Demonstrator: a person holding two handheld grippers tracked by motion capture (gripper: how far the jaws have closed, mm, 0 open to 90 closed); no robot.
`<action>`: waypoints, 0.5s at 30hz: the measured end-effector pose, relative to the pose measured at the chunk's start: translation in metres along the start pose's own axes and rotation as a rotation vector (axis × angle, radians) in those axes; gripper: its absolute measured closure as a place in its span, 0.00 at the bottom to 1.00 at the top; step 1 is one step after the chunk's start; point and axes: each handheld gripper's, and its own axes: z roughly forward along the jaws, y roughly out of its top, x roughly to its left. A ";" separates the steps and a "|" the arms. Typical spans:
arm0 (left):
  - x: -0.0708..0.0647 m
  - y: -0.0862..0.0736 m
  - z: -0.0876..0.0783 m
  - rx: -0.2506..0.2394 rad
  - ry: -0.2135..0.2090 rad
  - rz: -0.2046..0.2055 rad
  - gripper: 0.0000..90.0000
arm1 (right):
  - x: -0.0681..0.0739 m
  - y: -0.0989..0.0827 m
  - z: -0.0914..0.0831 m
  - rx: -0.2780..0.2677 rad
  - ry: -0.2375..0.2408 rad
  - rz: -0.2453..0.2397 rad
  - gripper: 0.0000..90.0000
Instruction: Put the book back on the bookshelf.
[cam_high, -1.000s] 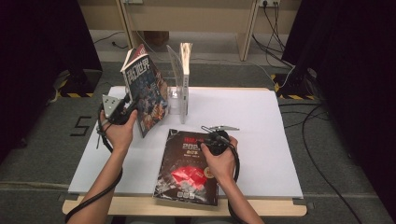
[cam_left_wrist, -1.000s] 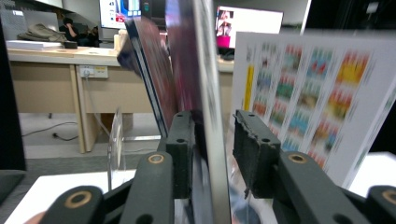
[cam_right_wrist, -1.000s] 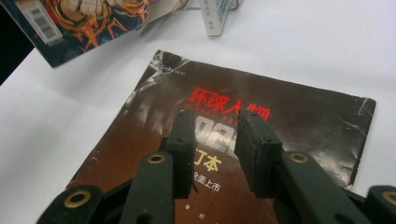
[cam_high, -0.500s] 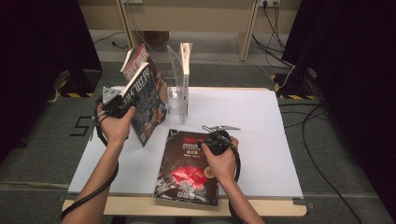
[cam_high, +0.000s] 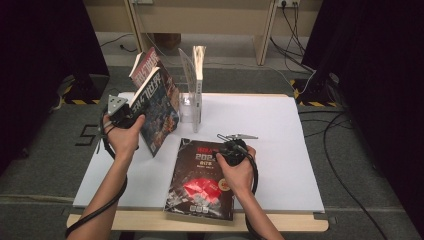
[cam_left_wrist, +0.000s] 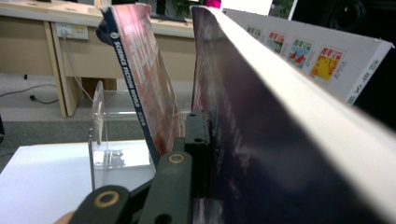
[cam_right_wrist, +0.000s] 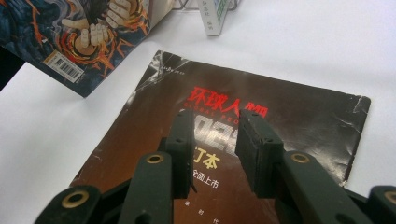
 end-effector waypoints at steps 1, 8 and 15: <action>0.000 0.001 0.000 0.012 0.001 0.003 0.89 | 0.000 0.000 0.000 0.003 -0.001 0.001 0.74; -0.001 0.009 -0.002 0.037 0.010 -0.060 0.91 | 0.000 0.001 0.000 0.009 0.006 0.002 0.74; -0.010 0.032 -0.005 -0.041 0.086 -0.040 0.91 | -0.001 0.001 -0.001 0.010 0.007 0.005 0.74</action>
